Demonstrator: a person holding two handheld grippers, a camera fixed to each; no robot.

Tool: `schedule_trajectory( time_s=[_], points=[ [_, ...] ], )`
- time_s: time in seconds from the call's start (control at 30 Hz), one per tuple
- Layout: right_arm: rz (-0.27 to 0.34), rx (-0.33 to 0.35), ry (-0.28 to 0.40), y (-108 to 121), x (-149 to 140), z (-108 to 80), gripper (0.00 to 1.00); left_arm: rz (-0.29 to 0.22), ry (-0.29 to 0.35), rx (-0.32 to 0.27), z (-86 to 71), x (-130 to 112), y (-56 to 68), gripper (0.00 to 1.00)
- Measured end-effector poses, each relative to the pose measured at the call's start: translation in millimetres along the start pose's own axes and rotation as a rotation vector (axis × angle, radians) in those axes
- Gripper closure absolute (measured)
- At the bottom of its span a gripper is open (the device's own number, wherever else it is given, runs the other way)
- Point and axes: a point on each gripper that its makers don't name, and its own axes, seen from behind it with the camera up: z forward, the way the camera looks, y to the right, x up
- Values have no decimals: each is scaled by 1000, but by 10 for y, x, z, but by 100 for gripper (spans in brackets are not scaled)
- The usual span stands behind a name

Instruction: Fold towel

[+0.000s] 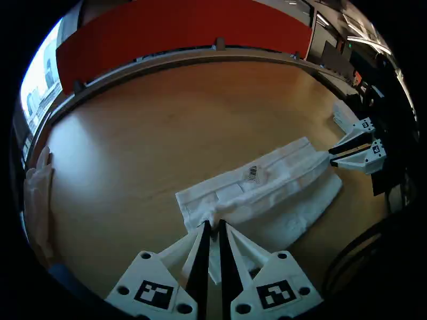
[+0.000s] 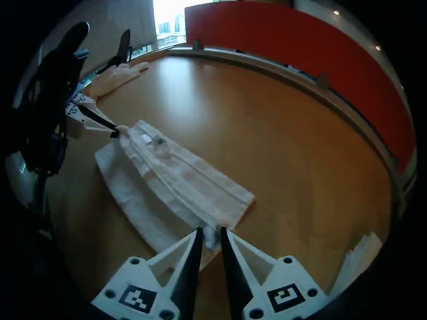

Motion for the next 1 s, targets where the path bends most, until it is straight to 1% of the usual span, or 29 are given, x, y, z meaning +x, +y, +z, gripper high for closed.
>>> schedule_trajectory(
  time_s=[0.03,0.1,0.13,0.2,0.27,0.3,0.4,0.57,0.63,0.7,0.73,0.8,0.83,0.87,0.9,0.97,1.0],
  points=[
    [0,-8,1,22,6,9,62,0,1,5,8,14,-16,85],
    [0,-25,3,69,17,29,56,0,3,16,26,44,-50,74],
    [0,-33,3,92,19,36,53,-1,4,19,33,57,-61,73],
    [1,-48,3,142,24,50,43,-2,6,26,47,86,-88,70],
    [1,-63,1,190,24,64,38,-3,9,39,54,109,-131,65],
    [0,-70,1,212,26,69,37,-4,10,46,56,120,-152,62],
    [0,-94,10,279,60,77,33,-6,14,68,51,149,-229,62],
    [8,-133,29,399,149,64,33,-12,23,95,41,212,-326,62],
    [11,-146,36,441,178,51,32,-17,26,98,28,238,-343,62],
    [15,-158,44,481,204,33,30,-23,29,96,9,263,-347,41],
    [16,-162,48,489,211,20,29,-29,31,90,-3,268,-336,38],
    [20,-167,57,505,224,-8,14,-41,34,76,-31,277,-313,30],
    [23,-168,61,501,225,-23,8,-48,35,73,-45,270,-309,25],
    [27,-168,66,497,226,-41,1,-57,35,69,-62,262,-305,19],
    [31,-168,71,492,226,-58,0,-63,35,66,-76,252,-303,13],
    [42,-167,81,469,218,-99,0,-76,34,66,-108,216,-308,5],
    [46,-166,86,456,213,-119,0,-81,33,66,-125,197,-311,4]
  ],
)
